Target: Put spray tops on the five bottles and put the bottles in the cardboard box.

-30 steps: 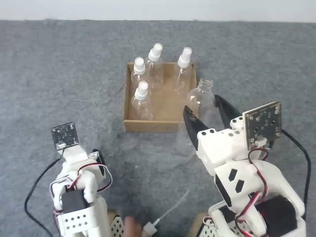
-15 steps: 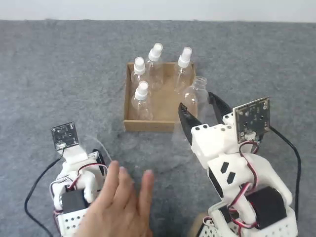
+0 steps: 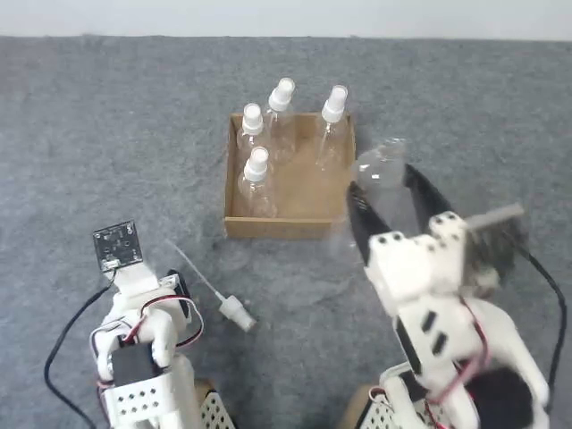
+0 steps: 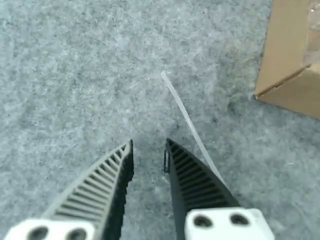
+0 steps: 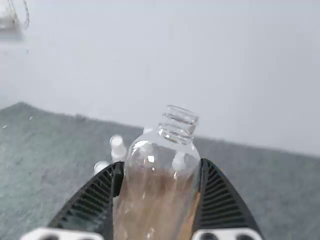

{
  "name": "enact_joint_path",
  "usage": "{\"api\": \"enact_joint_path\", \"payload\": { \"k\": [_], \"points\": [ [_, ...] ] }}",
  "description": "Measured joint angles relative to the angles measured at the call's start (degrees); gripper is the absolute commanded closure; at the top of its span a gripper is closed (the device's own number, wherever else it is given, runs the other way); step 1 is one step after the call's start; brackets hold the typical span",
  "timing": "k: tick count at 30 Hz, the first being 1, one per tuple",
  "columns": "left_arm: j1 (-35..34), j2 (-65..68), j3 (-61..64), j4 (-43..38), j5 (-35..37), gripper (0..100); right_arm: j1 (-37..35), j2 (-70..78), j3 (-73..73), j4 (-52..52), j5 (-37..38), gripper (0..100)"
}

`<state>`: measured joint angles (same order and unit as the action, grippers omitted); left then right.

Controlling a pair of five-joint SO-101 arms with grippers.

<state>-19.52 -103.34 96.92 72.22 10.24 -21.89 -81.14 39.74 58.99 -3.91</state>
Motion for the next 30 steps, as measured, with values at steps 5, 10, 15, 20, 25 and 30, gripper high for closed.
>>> {"api": "enact_joint_path", "payload": {
  "k": [5,10,15,20,25,30],
  "points": [
    [0.0,0.0,0.0,0.0,0.0,90,0.5,-4.2,0.2,0.0,2.9,96.1],
    [0.0,0.0,0.0,0.0,0.0,90,1.0,-5.0,0.3,-0.1,3.2,96.1],
    [0.0,0.0,0.0,0.0,0.0,90,0.8,-7.7,0.3,-0.1,3.4,96.1],
    [0.0,0.0,0.0,0.0,0.0,90,1.0,-15.7,0.3,1.7,7.8,96.1],
    [0.0,0.0,0.0,0.0,0.0,90,1.0,-20.9,0.3,2.8,9.6,96.1],
    [0.0,0.0,0.0,0.0,0.0,90,1.0,-22.5,5.3,2.8,9.6,96.1]
  ]
}}
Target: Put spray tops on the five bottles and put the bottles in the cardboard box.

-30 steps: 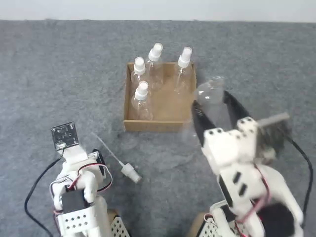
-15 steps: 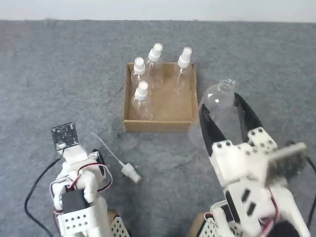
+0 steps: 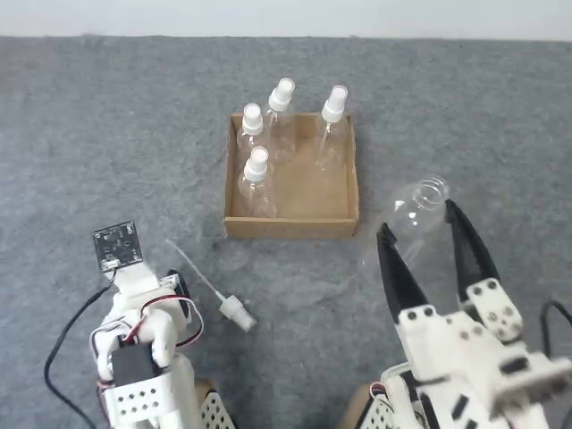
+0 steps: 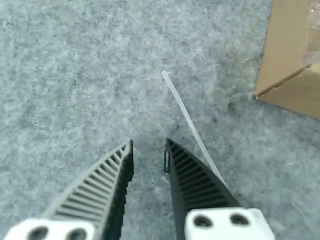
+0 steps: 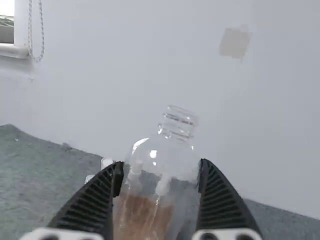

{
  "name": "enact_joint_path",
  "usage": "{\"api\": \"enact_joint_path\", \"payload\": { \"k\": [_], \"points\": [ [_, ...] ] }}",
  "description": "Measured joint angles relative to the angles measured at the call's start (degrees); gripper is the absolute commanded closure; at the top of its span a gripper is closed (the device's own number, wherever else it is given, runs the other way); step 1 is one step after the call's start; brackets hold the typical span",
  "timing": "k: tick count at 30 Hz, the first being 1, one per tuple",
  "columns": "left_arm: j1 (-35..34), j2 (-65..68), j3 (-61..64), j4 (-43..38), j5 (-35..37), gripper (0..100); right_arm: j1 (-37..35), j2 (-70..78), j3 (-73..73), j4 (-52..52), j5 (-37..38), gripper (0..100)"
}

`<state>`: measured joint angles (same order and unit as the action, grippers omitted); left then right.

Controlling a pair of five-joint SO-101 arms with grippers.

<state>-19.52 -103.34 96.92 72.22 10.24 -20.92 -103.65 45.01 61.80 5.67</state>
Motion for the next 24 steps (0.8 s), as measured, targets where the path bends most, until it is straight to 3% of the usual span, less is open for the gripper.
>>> {"api": "enact_joint_path", "payload": {
  "k": [12,24],
  "points": [
    [0.0,0.0,-0.4,0.0,0.0,91,-4.9,-0.4,9.8,0.0,0.0,96.1],
    [-0.1,0.0,-11.2,0.0,-0.4,90,-5.1,-0.4,14.8,0.0,0.1,96.1]
  ]
}}
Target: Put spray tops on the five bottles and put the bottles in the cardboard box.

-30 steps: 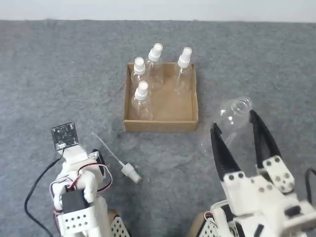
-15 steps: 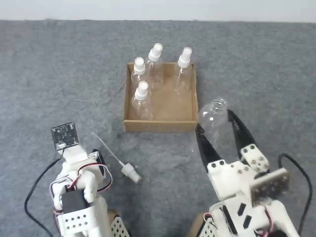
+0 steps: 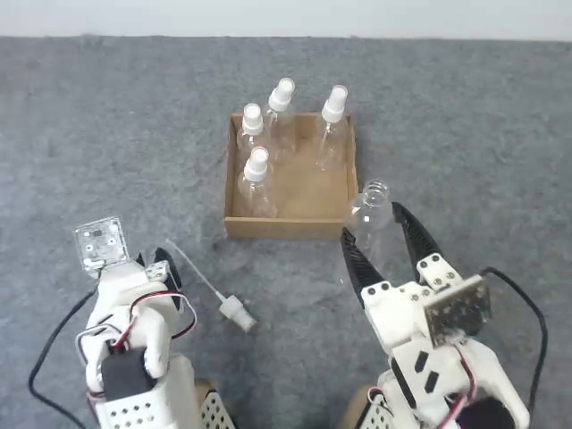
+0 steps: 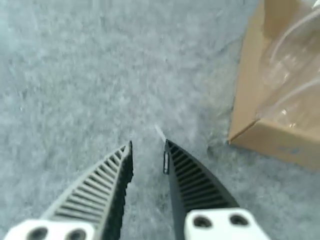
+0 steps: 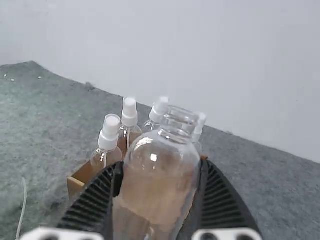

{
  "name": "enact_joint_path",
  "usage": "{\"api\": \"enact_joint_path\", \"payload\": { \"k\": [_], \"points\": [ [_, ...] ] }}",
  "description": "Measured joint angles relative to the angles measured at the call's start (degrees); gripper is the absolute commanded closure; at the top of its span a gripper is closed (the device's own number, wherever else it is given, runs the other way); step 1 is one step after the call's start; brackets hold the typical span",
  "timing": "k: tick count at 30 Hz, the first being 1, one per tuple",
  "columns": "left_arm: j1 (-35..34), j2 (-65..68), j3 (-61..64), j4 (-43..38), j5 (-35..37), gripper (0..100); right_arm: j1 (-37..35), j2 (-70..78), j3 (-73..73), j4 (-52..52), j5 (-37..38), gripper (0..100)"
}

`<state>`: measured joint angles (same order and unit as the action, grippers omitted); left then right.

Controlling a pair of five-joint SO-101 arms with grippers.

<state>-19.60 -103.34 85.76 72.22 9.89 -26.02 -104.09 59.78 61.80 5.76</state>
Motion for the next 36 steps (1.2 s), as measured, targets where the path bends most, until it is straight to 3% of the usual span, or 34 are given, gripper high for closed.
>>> {"api": "enact_joint_path", "payload": {
  "k": [4,11,21,29,36],
  "points": [
    [0.0,0.0,-4.4,0.0,-3.0,91,0.1,0.0,2.7,0.0,0.0,96.1],
    [0.0,0.0,-10.2,0.0,-22.2,90,0.2,0.0,4.2,0.0,0.0,96.1],
    [0.6,0.0,-13.2,0.0,-37.7,90,15.9,0.3,6.3,0.0,0.0,96.1],
    [1.3,1.0,-16.8,0.1,-43.7,90,21.8,0.1,7.3,-1.4,0.0,96.1],
    [6.4,19.7,-26.3,3.2,-47.0,89,27.7,0.3,9.9,-4.5,0.0,96.1]
  ]
}}
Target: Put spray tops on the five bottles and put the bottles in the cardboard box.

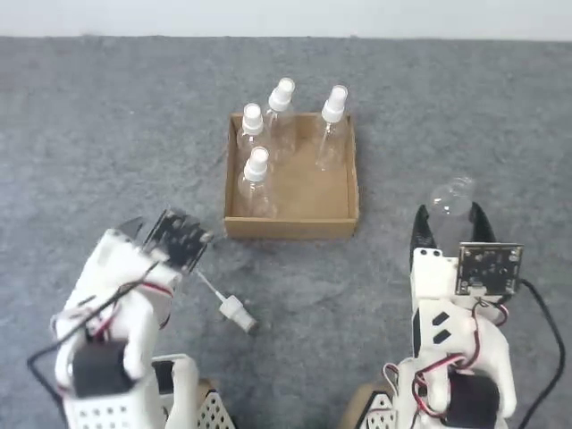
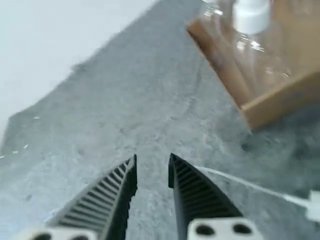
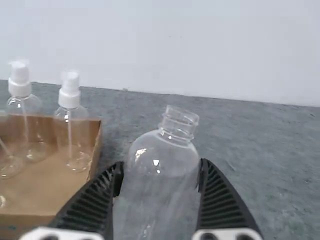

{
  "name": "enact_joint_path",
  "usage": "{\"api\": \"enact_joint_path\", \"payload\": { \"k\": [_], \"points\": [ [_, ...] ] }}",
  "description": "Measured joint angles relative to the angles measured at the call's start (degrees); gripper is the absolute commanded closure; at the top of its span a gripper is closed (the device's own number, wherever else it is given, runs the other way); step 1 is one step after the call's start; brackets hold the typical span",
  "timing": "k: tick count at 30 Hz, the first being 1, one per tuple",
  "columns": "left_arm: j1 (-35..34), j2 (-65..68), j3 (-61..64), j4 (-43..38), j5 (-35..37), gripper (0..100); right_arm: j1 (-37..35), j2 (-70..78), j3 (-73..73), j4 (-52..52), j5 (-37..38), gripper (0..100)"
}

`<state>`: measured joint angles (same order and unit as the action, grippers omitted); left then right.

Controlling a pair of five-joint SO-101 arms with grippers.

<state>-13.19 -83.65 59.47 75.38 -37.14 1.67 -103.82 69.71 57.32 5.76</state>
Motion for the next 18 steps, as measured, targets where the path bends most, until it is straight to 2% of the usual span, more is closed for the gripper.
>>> {"api": "enact_joint_path", "payload": {
  "k": [6,13,18],
  "points": [
    [4.2,14.5,-6.0,6.2,-8.7,79,3.6,-0.2,0.0,0.0,0.0,96.1],
    [5.4,26.3,-6.4,8.0,-23.0,78,4.7,-0.2,0.0,0.0,-0.6,96.1],
    [9.6,34.5,-6.4,8.0,-28.4,78,4.5,-0.2,0.0,0.0,-1.0,96.1]
  ]
}}
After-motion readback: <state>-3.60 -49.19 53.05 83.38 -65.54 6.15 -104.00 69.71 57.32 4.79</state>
